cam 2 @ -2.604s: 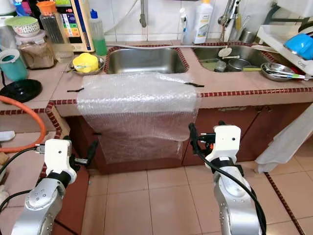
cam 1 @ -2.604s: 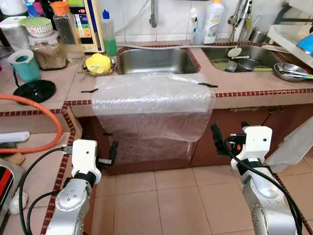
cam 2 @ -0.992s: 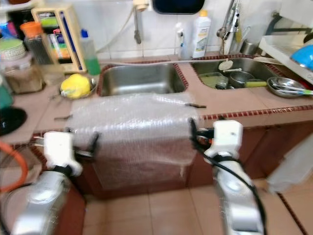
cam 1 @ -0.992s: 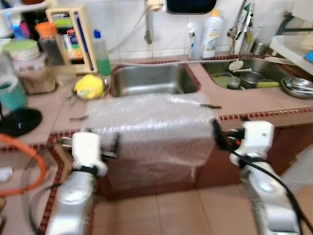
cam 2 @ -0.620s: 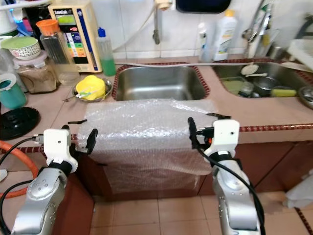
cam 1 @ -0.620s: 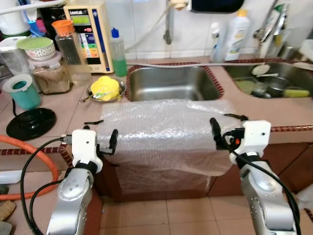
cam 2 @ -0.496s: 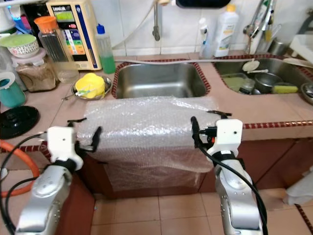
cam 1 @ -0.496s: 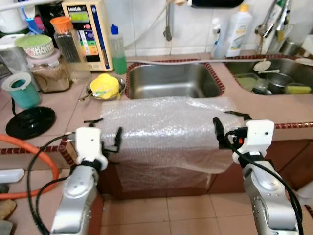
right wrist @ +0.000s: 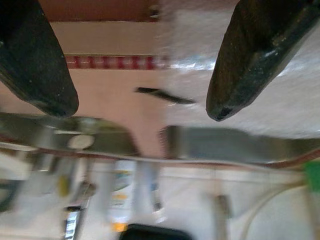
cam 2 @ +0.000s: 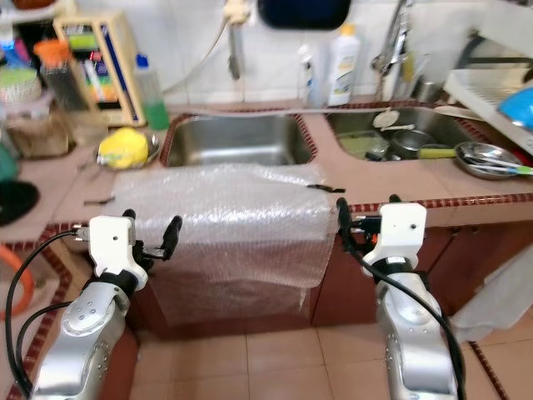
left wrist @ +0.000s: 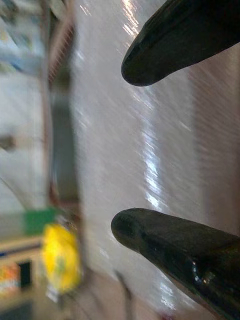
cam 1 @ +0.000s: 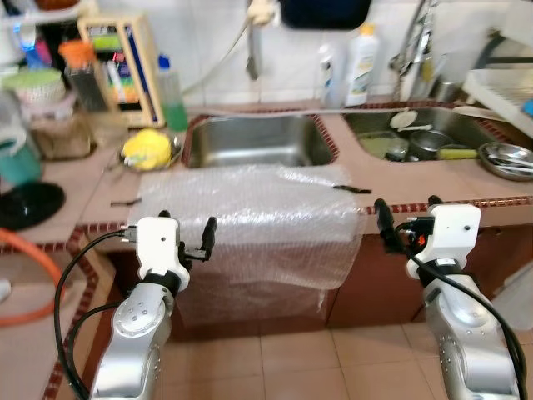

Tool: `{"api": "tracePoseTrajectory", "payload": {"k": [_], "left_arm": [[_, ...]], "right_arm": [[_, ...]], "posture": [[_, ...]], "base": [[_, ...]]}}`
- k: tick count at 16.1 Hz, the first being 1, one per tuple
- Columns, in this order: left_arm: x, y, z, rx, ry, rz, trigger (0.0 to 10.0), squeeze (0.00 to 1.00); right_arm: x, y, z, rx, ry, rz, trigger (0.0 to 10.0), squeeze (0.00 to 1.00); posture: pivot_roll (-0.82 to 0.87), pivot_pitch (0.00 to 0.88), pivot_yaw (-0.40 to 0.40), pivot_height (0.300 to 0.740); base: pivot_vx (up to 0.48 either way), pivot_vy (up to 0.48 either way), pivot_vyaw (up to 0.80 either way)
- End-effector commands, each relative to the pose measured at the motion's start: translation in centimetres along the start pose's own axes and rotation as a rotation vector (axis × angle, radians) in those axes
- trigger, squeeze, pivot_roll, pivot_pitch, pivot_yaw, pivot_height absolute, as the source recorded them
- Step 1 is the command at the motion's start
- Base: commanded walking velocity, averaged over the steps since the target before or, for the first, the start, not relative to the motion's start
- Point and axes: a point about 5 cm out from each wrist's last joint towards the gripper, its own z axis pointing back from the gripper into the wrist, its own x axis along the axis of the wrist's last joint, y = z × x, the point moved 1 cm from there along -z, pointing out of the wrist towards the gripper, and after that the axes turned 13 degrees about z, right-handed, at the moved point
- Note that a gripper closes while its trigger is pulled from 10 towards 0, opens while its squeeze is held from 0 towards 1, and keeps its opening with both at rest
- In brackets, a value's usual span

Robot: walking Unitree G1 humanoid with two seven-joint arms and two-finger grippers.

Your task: Kitchen organization

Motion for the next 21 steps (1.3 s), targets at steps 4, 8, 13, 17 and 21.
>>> {"api": "tracePoseTrajectory", "payload": {"k": [4,8,13,17,21], "left_arm": [[0.3,0.5,0.0,0.031,-0.018,-0.004,10.0,0.0],[0.9,0.6,-0.3,0.048,-0.047,-0.028,10.0,0.0],[1.1,0.1,-0.5,0.001,-0.048,-0.001,10.0,0.0],[1.6,-0.4,-0.7,-0.041,-0.066,0.021,10.0,0.0],[1.7,-0.8,-0.8,-0.071,-0.07,0.02,10.0,0.0]], "right_arm": [[0.6,0.7,-0.1,0.017,-0.026,0.004,10.0,0.0],[1.0,0.6,-0.2,0.026,-0.046,0.023,10.0,0.0],[1.2,0.7,-0.4,0.019,-0.052,0.018,10.0,0.0],[1.2,0.6,-0.4,0.016,-0.055,0.013,10.0,0.0],[1.4,0.6,-0.4,0.01,-0.06,0.012,10.0,0.0]], "posture": [[0.02,0.0,0.033,0.74],[0.02,0.0,0.034,0.74],[0.02,0.0,0.033,0.74],[0.01,0.0,0.034,0.74],[0.01,0.0,0.037,0.74]], "base": [[0.0,-0.15,0.0],[0.0,0.0,0.2],[0.0,0.0,0.31],[0.0,0.0,0.0],[0.062,0.0,0.0]]}}
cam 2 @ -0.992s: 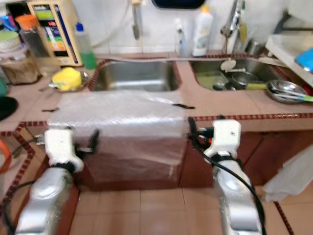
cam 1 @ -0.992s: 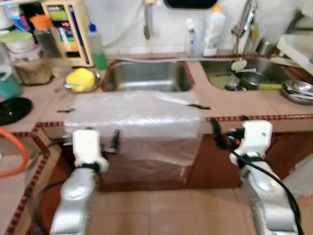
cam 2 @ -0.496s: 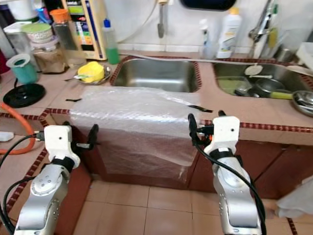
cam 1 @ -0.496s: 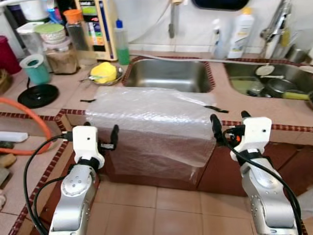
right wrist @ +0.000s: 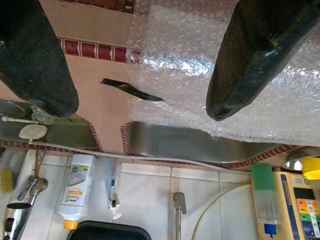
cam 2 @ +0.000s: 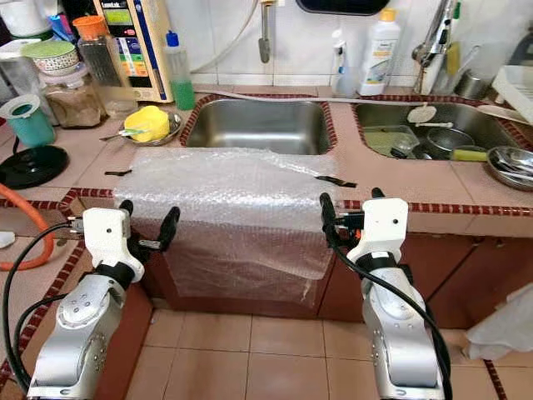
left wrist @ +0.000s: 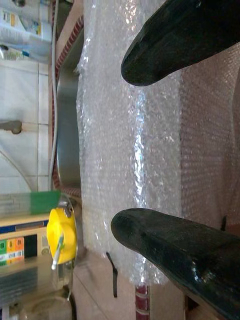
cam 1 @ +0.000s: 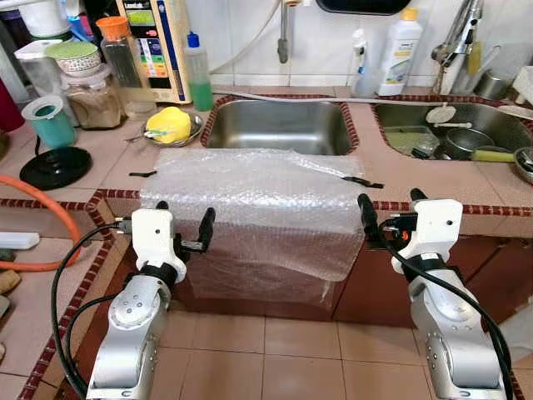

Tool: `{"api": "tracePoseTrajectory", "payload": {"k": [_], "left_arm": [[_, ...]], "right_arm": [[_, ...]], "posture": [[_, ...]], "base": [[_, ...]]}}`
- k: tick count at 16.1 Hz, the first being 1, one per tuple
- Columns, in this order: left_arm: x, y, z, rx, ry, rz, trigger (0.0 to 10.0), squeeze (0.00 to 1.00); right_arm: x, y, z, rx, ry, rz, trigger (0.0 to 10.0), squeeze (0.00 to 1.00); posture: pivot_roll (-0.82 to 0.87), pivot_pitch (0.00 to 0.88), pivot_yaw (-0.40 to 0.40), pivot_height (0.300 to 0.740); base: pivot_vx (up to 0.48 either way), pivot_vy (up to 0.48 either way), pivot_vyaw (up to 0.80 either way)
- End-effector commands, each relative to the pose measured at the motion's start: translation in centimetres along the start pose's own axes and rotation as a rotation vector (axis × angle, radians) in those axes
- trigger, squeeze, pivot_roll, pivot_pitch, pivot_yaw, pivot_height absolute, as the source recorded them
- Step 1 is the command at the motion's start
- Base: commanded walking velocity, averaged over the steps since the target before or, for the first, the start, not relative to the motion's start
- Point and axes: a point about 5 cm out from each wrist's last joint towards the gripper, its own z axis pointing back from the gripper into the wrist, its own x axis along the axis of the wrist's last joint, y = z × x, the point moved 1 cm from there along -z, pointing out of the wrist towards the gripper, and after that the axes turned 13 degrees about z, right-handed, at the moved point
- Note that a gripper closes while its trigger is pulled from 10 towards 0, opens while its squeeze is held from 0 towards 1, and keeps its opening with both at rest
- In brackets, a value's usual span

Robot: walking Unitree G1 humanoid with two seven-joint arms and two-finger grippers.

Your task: Kitchen organization

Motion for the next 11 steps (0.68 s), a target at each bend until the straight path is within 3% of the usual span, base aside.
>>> {"api": "tracePoseTrajectory", "payload": {"k": [1,11], "left_arm": [[0.48,-0.32,-0.08,-0.017,-0.02,-0.002,10.0,0.0],[0.13,-0.39,0.11,-0.03,-0.005,0.001,10.0,0.0]], "right_arm": [[0.61,-0.32,-0.09,-0.015,-0.026,0.001,10.0,0.0],[0.57,-0.38,-0.05,-0.014,-0.026,0.006,10.0,0.0]], "posture": [[0.0,0.0,0.037,0.74],[0.0,0.0,0.038,0.74]], "base": [[0.304,0.0,0.0],[0.381,0.0,0.0]]}}
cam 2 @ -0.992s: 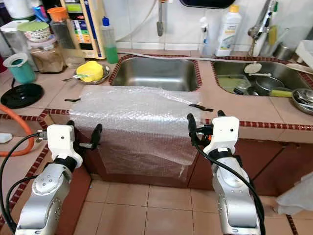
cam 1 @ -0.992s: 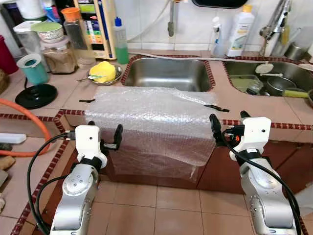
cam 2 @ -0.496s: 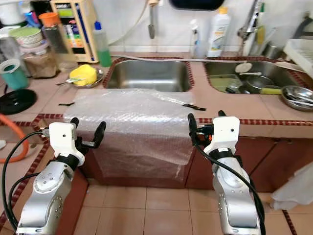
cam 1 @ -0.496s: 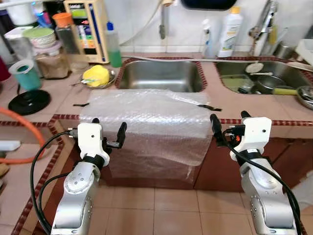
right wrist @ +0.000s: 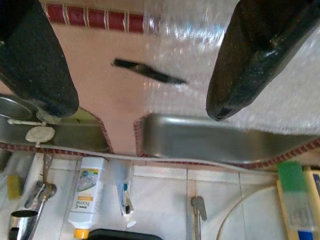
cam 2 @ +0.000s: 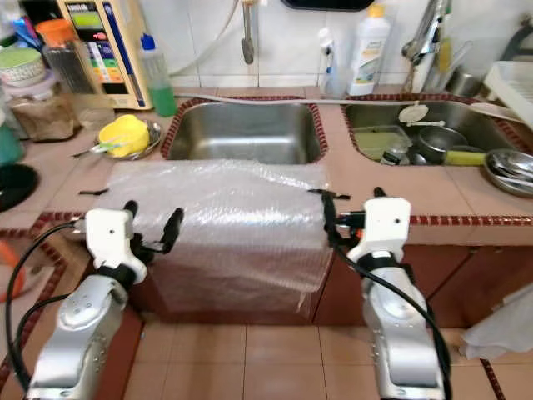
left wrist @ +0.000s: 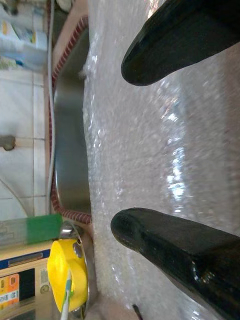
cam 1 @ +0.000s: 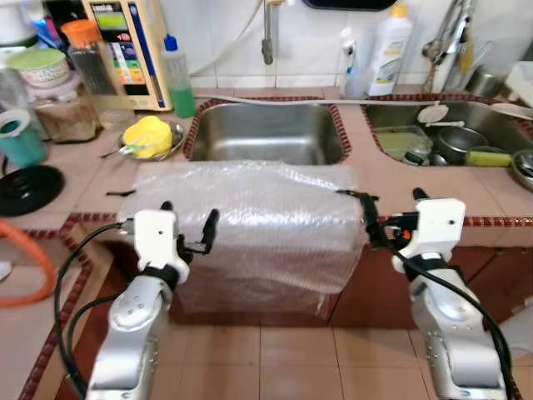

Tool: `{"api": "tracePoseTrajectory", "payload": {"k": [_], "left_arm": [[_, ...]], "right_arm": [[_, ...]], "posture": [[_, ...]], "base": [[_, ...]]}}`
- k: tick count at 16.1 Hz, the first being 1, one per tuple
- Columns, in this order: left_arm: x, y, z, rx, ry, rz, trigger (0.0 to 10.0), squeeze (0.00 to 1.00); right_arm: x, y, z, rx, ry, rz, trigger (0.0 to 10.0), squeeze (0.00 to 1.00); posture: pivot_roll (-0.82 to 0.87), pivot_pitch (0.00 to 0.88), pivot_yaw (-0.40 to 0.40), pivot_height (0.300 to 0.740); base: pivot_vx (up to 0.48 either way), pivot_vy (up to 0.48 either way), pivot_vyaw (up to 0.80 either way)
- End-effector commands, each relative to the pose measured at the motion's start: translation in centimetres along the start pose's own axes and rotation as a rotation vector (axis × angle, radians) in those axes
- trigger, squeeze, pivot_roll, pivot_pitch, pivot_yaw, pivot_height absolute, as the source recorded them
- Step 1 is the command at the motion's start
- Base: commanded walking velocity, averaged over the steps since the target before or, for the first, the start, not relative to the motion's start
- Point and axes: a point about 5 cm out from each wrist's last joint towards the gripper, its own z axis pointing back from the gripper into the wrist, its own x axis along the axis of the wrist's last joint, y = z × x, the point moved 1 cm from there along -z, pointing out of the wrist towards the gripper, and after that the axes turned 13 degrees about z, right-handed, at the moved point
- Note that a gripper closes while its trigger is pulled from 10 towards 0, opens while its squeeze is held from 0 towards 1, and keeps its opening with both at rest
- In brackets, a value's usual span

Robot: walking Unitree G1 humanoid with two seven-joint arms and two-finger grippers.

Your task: Kitchen organization

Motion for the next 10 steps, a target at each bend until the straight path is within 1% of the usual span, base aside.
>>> {"api": "tracePoseTrajectory", "payload": {"k": [1,10], "left_arm": [[0.34,-0.39,-0.11,-0.014,-0.013,-0.002,10.0,0.0],[0.08,-0.42,0.18,-0.01,-0.001,-0.003,10.0,0.0]], "right_arm": [[0.27,-0.68,0.13,-0.022,-0.012,0.013,10.0,0.0],[0.25,-0.86,0.19,-0.025,-0.011,0.014,10.0,0.0]], "posture": [[0.0,0.0,0.038,0.74],[0.01,0.0,0.04,0.74]], "base": [[0.398,0.0,0.0],[0.391,0.0,0.0]]}}
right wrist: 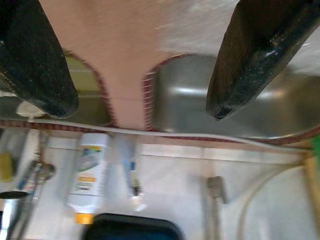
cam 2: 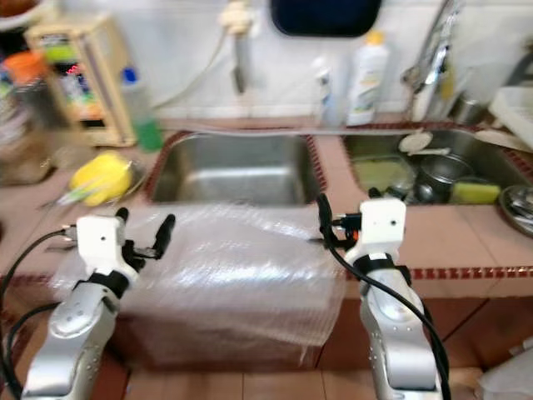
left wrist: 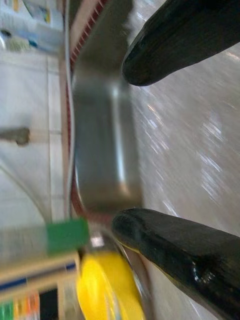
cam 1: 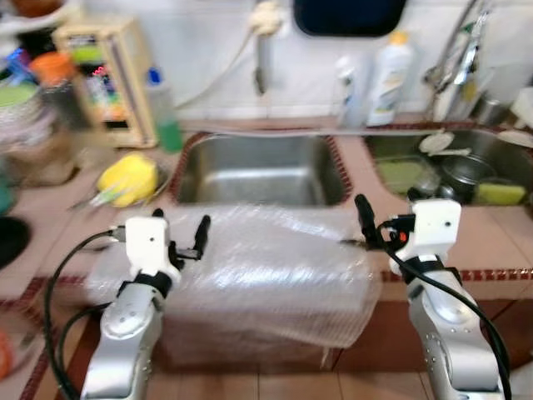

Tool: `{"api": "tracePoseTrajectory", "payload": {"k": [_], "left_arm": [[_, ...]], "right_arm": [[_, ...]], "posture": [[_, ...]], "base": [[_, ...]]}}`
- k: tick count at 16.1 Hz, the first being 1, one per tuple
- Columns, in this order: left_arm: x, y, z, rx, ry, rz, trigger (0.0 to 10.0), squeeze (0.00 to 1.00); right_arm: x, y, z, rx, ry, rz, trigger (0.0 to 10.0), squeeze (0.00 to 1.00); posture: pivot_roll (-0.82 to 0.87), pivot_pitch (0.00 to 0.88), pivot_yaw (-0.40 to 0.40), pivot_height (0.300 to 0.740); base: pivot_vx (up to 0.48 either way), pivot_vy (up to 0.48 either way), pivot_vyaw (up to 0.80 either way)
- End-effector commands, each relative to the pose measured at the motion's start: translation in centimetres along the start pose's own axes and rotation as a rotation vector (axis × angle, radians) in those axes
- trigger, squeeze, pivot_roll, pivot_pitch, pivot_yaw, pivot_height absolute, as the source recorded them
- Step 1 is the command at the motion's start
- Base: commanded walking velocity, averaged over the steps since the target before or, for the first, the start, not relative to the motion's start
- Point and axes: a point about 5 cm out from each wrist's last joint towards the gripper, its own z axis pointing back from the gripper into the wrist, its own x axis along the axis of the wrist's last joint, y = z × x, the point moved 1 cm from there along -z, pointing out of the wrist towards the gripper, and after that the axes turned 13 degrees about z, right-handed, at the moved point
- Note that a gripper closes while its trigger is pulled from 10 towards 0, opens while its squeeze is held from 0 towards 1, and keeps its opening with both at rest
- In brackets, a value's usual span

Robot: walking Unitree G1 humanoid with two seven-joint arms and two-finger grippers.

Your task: Kitchen organization

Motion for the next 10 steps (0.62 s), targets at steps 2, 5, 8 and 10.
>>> {"api": "tracePoseTrajectory", "payload": {"k": [2,5,8,10], "left_arm": [[0.29,-0.43,-0.14,-0.01,-0.007,-0.012,10.0,0.0],[0.26,-0.4,-0.12,-0.008,-0.006,-0.008,10.0,0.0],[0.59,-0.37,-0.11,0.011,-0.038,-0.025,10.0,0.0],[0.83,-0.38,-0.1,0.017,-0.051,-0.033,10.0,0.0]], "right_arm": [[0.2,-0.59,-0.06,-0.016,-0.007,0.008,10.0,0.0],[0.21,-0.53,-0.07,-0.016,-0.008,0.008,10.0,0.0],[0.21,-0.56,-0.05,-0.015,-0.008,0.009,10.0,0.0],[0.22,-0.63,-0.1,-0.015,-0.008,0.01,10.0,0.0]], "posture": [[0.01,0.0,0.039,0.74],[0.01,0.0,0.04,0.74],[0.01,0.0,0.038,0.74],[0.01,0.0,0.035,0.74]], "base": [[0.352,0.0,0.0],[0.344,0.0,0.0],[0.085,0.0,0.0],[0.0,0.0,0.0]]}}
